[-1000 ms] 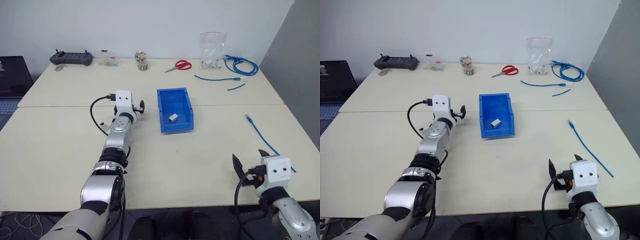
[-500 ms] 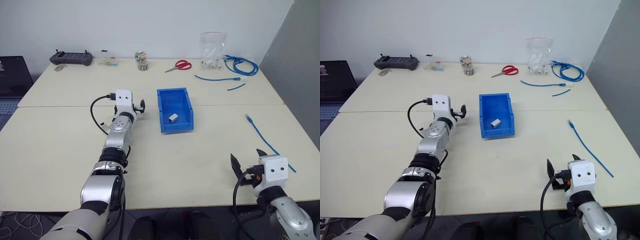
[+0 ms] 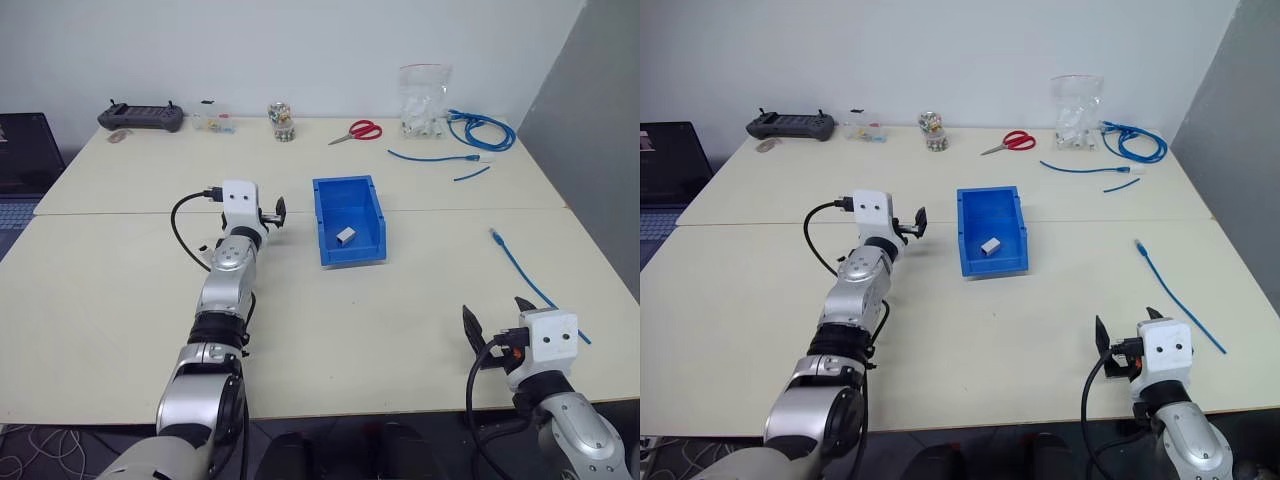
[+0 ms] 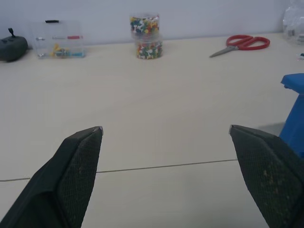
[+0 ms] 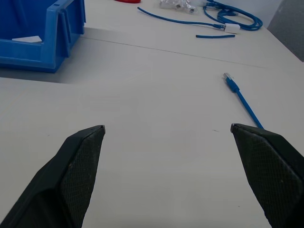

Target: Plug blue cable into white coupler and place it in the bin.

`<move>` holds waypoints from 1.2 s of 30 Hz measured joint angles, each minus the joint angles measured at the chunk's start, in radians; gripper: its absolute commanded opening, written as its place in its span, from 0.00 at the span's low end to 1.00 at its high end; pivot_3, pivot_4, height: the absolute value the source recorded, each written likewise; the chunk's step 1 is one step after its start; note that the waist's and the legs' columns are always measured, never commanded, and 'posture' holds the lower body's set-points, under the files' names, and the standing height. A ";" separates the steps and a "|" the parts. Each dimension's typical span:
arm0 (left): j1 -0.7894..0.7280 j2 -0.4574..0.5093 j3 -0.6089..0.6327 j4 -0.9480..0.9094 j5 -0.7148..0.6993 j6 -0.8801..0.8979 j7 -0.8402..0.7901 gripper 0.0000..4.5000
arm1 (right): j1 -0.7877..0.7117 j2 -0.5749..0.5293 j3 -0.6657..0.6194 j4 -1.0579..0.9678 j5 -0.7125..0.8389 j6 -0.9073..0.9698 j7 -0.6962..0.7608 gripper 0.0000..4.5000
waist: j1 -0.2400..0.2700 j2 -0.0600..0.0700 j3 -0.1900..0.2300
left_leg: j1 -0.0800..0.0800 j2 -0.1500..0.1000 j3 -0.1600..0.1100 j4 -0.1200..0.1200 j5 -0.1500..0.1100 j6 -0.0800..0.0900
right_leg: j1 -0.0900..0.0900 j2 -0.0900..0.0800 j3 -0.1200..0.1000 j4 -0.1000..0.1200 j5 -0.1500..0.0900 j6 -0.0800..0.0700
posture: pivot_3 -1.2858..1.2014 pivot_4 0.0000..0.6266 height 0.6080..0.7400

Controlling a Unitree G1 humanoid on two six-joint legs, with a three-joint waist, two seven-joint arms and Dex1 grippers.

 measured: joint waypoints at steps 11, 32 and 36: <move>0.128 0.081 -0.019 -0.425 -0.101 0.276 -0.168 1.00 | -0.026 0.027 -0.002 0.015 -0.002 0.031 -0.046 1.00 | 0.007 0.000 0.000 | 0.001 -0.001 -0.002 0.000 0.002 -0.001 | 0.002 0.001 -0.002 0.001 0.000 0.000 | 0.52 0.24 1.00; 0.424 0.080 -0.113 -0.833 -0.232 0.487 -0.305 1.00 | -0.108 0.064 -0.038 0.110 -0.044 0.066 -0.146 1.00 | -0.018 0.001 -0.001 | 0.001 0.000 -0.002 0.000 0.000 0.003 | 0.001 0.000 0.001 0.001 0.000 0.000 | 0.52 0.24 1.00; 0.402 0.100 -0.201 -0.842 -0.227 0.467 -0.363 1.00 | -0.140 0.035 -0.048 0.155 -0.055 0.056 -0.145 1.00 | -0.005 0.001 -0.001 | 0.000 -0.001 -0.002 0.000 0.001 0.004 | 0.001 0.001 0.001 0.000 0.001 0.002 | 0.52 0.24 1.00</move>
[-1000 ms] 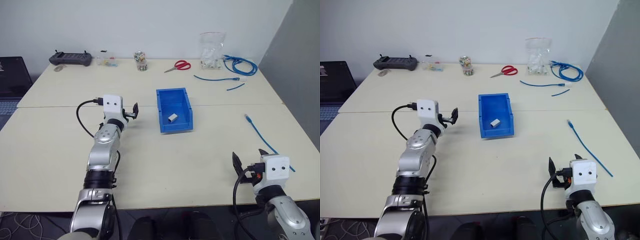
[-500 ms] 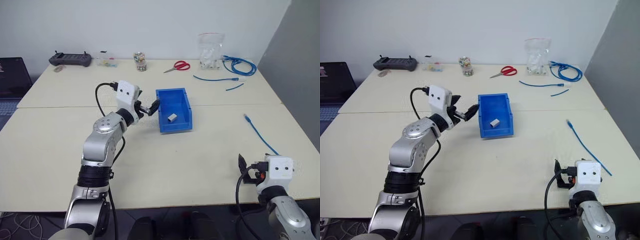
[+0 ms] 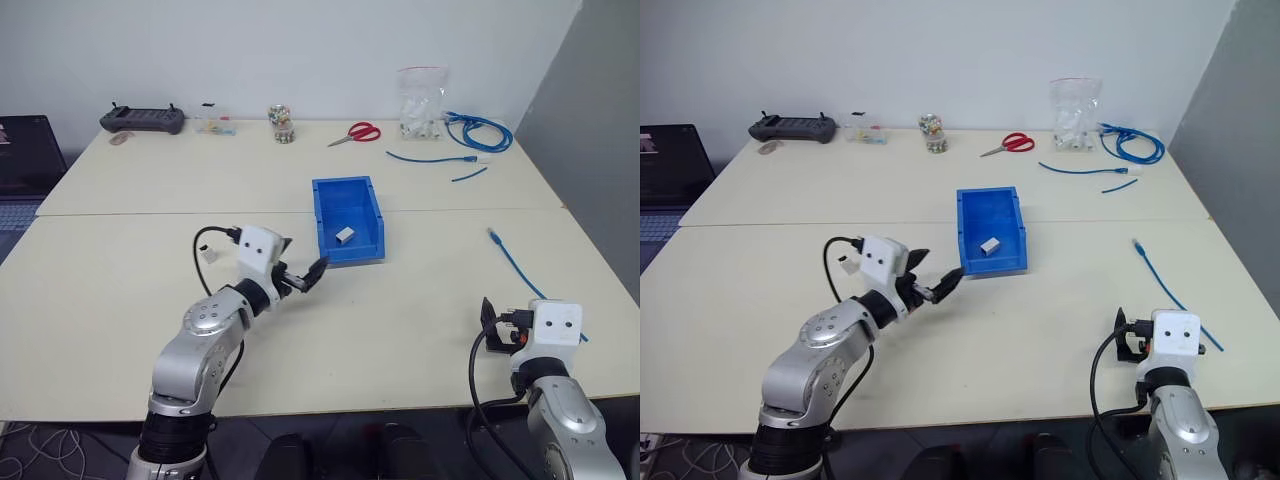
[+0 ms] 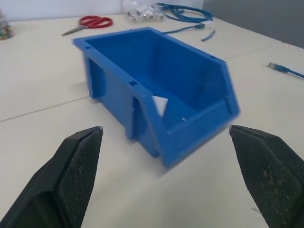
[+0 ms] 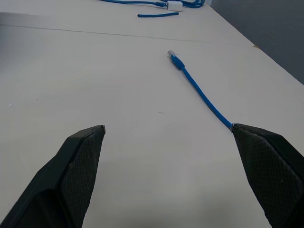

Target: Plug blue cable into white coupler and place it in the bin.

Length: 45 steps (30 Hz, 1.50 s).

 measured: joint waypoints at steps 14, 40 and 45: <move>-0.373 0.085 -0.176 0.361 -0.022 -0.181 -0.555 1.00 | -0.385 -0.385 -0.153 0.493 0.177 0.066 0.347 1.00 | -0.016 0.001 0.001 | -0.001 -0.001 0.003 0.000 0.002 0.004 | 0.000 0.005 0.003 -0.003 0.003 -0.001 | 0.52 0.24 1.00; -0.402 0.105 -0.149 0.416 -0.022 -0.195 -0.596 1.00 | -0.904 -0.477 -0.021 1.445 0.136 -0.178 0.619 0.73 | -0.025 0.002 0.001 | 0.000 0.001 0.005 0.000 0.003 0.001 | 0.000 0.000 0.003 -0.002 0.005 0.000 | 0.52 0.24 1.00; -0.404 0.113 -0.149 0.416 -0.021 -0.195 -0.604 1.00 | -0.930 -0.474 -0.019 1.495 0.133 -0.202 0.637 0.47 | -0.030 0.002 0.001 | 0.000 0.002 0.004 0.000 0.004 0.000 | 0.000 0.000 0.003 -0.002 0.005 -0.001 | 0.52 0.24 1.00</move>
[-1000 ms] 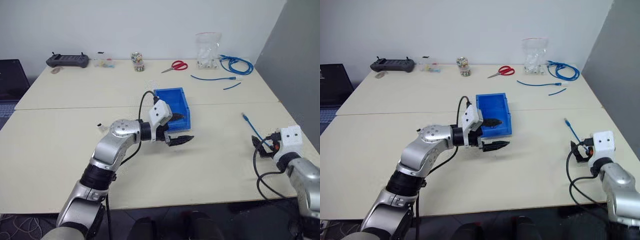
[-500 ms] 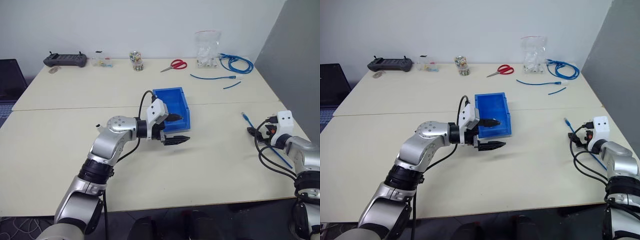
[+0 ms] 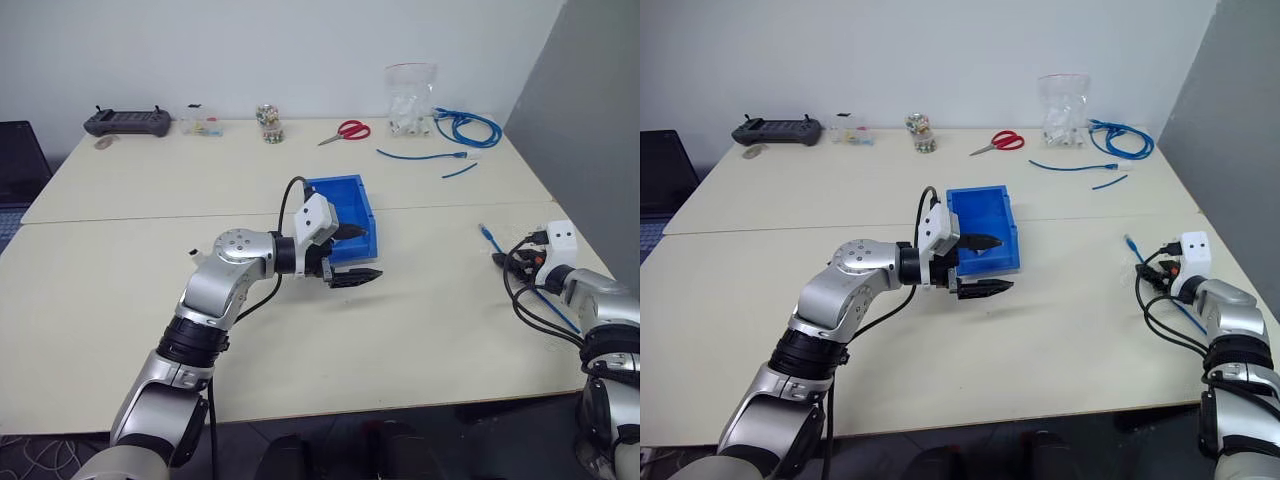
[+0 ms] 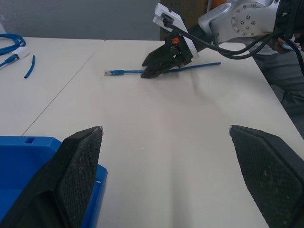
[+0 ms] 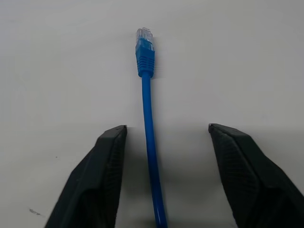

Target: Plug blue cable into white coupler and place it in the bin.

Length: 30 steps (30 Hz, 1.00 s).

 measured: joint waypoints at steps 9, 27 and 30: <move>0.000 0.007 0.000 -0.001 0.000 0.005 0.000 1.00 | -0.010 0.026 0.038 -0.001 -0.032 -0.055 0.016 0.00 | -0.006 0.000 0.000 | 0.000 0.000 0.000 0.000 0.000 0.000 | 0.000 0.000 0.000 0.000 0.000 0.000 | 0.52 0.24 1.00; 0.248 0.191 0.054 -0.224 -0.034 0.041 -0.065 1.00 | 0.246 -0.045 0.150 -0.448 -0.073 -0.174 0.169 0.00 | -0.007 0.004 0.003 | -0.002 0.000 -0.001 -0.001 0.000 0.000 | -0.003 -0.001 0.001 0.000 0.000 0.000 | 0.52 0.24 1.00; 0.451 0.278 0.167 -0.376 -0.090 0.085 -0.052 1.00 | 0.317 -0.131 0.158 -0.658 0.004 -0.120 0.328 0.00 | -0.003 0.004 0.003 | -0.003 0.000 -0.001 -0.002 -0.001 0.001 | -0.004 -0.001 0.000 0.000 0.000 0.000 | 0.52 0.24 1.00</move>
